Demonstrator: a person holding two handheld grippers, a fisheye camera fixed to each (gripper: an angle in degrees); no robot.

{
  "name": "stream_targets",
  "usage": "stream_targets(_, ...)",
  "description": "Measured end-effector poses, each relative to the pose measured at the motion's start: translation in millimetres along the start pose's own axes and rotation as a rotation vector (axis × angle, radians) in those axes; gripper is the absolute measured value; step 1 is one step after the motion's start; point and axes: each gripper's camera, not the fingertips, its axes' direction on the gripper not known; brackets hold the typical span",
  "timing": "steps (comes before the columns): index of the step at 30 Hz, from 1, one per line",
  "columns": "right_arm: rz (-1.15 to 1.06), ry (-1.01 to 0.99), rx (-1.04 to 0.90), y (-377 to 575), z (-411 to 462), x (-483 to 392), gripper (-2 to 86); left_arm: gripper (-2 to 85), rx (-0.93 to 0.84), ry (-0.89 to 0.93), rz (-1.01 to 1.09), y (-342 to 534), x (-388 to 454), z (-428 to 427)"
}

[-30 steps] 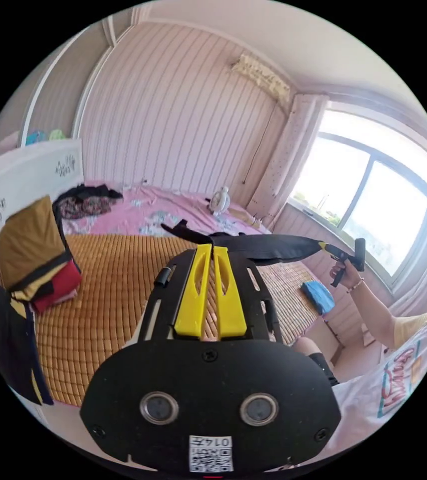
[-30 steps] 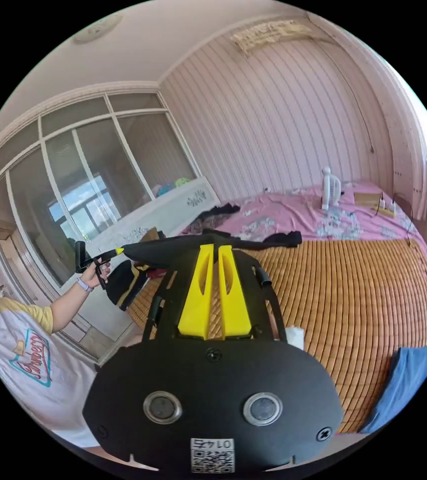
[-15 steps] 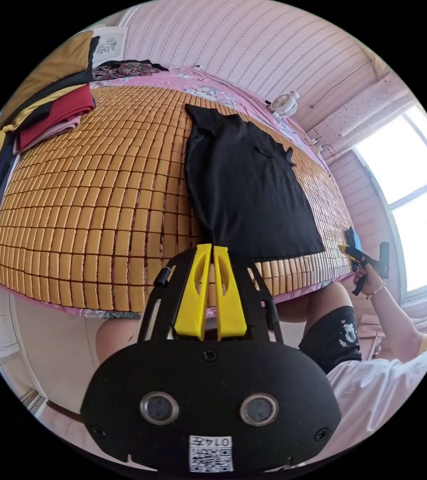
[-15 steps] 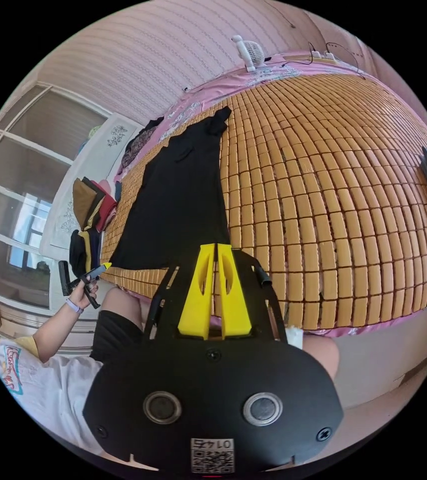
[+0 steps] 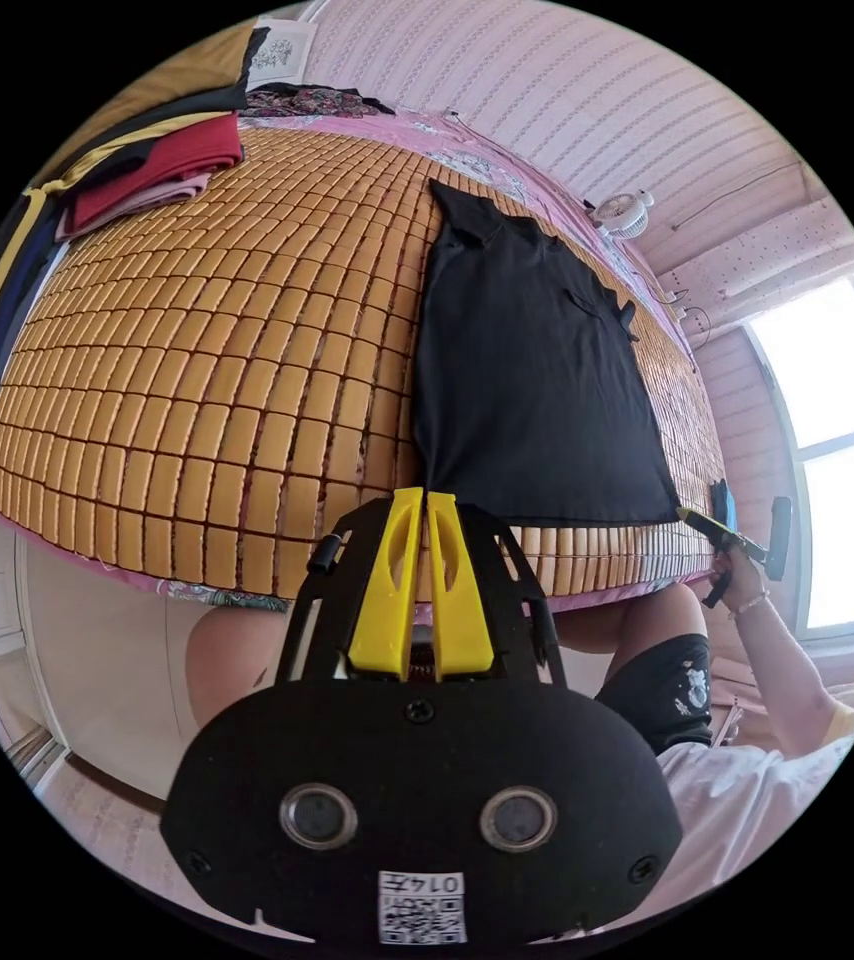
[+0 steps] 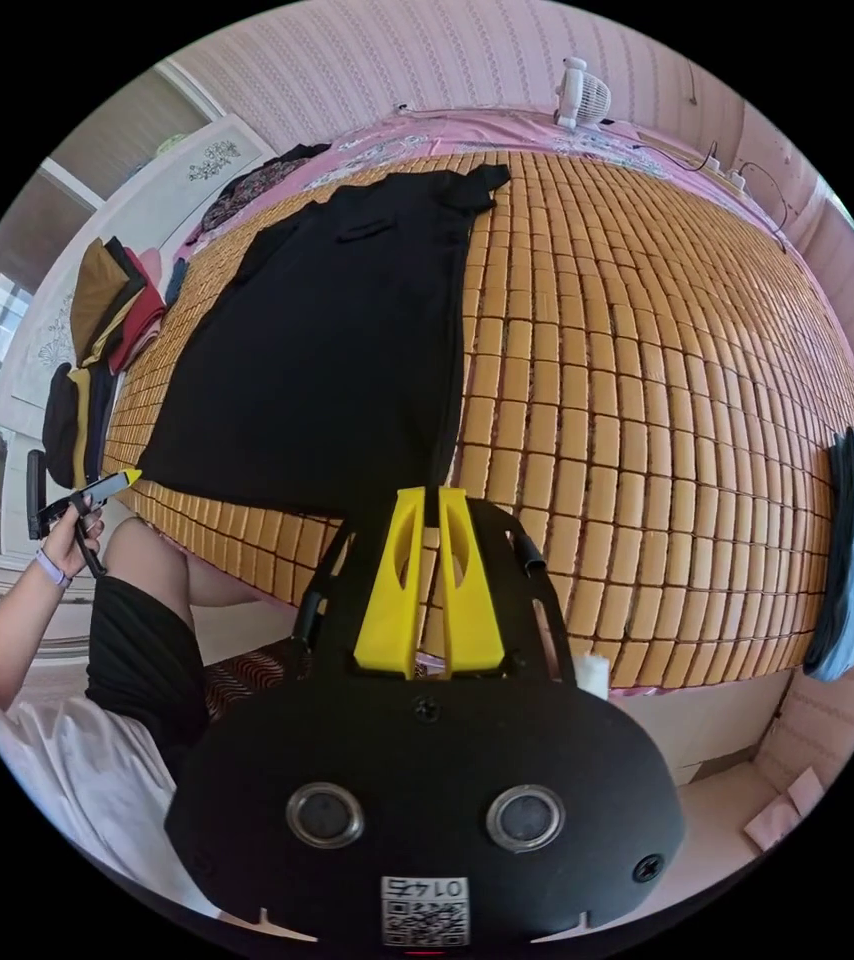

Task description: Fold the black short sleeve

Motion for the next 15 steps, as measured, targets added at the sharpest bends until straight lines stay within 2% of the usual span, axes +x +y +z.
stream_targets(2, -0.012, -0.006, 0.031, 11.4, -26.0, -5.8, 2.0, -1.0, -0.012, -0.001, 0.026, 4.4, 9.0, -1.9)
stream_targets(10, -0.017, -0.023, -0.082, 47.2, -39.0, -27.8, 1.8, -1.0, -0.147, -0.045, 0.12, 47.0, 43.7, 0.5)
stream_targets(15, -0.003, -0.052, -0.136, 66.9, -46.2, -42.5, 2.7, -1.0, -0.142, -0.066, 0.163, 86.7, 59.7, -11.1)
